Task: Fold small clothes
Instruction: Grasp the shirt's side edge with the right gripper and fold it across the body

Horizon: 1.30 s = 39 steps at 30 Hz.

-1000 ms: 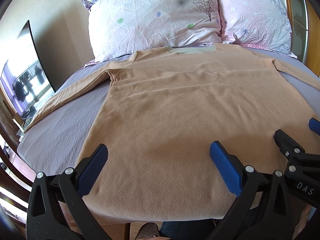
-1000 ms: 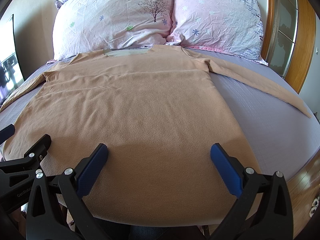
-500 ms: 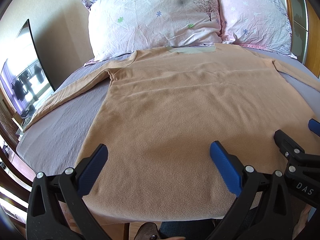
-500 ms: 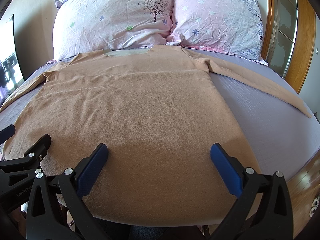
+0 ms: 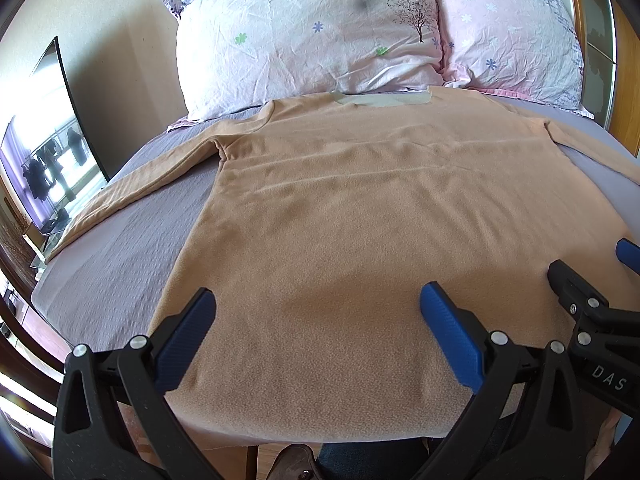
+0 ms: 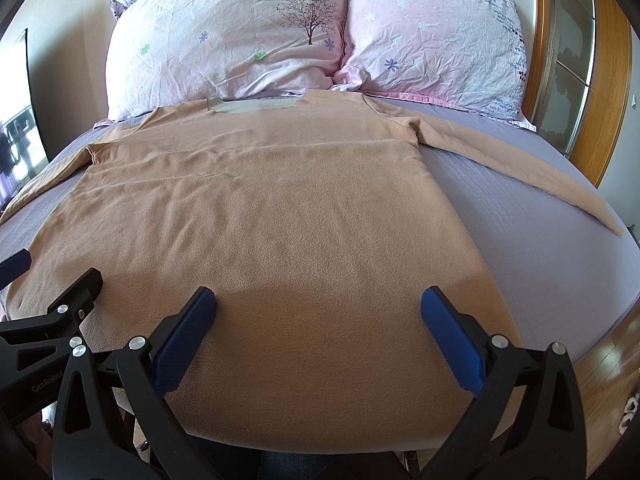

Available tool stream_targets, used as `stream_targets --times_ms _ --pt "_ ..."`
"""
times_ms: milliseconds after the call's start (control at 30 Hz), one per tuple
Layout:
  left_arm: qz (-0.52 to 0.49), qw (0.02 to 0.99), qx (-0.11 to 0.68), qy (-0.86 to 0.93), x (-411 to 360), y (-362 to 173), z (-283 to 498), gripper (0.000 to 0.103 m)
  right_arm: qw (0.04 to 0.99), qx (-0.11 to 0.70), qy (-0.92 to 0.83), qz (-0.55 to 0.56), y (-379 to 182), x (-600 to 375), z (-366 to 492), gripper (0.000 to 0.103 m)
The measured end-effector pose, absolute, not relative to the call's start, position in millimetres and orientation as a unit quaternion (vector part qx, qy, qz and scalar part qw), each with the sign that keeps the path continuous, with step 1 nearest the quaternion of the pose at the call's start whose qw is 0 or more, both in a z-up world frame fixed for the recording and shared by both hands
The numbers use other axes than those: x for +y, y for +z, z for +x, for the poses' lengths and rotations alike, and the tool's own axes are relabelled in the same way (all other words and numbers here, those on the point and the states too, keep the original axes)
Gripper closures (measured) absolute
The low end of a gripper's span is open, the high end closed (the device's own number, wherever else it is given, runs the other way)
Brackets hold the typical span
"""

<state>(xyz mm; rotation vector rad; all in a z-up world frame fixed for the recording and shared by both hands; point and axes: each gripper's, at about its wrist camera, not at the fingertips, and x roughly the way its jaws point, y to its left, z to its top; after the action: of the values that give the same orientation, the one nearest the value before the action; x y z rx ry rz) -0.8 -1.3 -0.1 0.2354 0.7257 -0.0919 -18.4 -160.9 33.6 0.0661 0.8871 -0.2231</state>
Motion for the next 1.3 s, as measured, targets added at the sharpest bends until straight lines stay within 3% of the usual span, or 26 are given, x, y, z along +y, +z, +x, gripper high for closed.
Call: stream_targets --times_ms 667,867,1000,1067,1167,1300 --pt "0.073 0.921 0.375 -0.08 12 -2 7 0.002 0.915 0.396 -0.061 0.034 36 -170 -28 0.001" --pt "0.062 0.917 0.381 -0.097 20 5 20 0.002 0.902 0.402 -0.131 0.092 69 -264 -14 0.001" --pt "0.034 0.927 0.354 -0.116 29 22 35 0.002 0.858 0.389 -0.267 0.203 85 -381 -13 0.002" --pt "0.006 0.929 0.343 -0.141 37 30 46 0.002 0.82 0.389 -0.32 0.271 80 -434 -20 0.026" --pt "-0.04 0.925 0.332 -0.182 49 38 61 0.002 0.756 0.374 -0.364 0.395 62 -501 -34 0.038" --pt "-0.142 0.899 0.327 -0.255 75 39 85 0.002 0.726 0.338 -0.381 0.461 51 -538 -39 0.047"
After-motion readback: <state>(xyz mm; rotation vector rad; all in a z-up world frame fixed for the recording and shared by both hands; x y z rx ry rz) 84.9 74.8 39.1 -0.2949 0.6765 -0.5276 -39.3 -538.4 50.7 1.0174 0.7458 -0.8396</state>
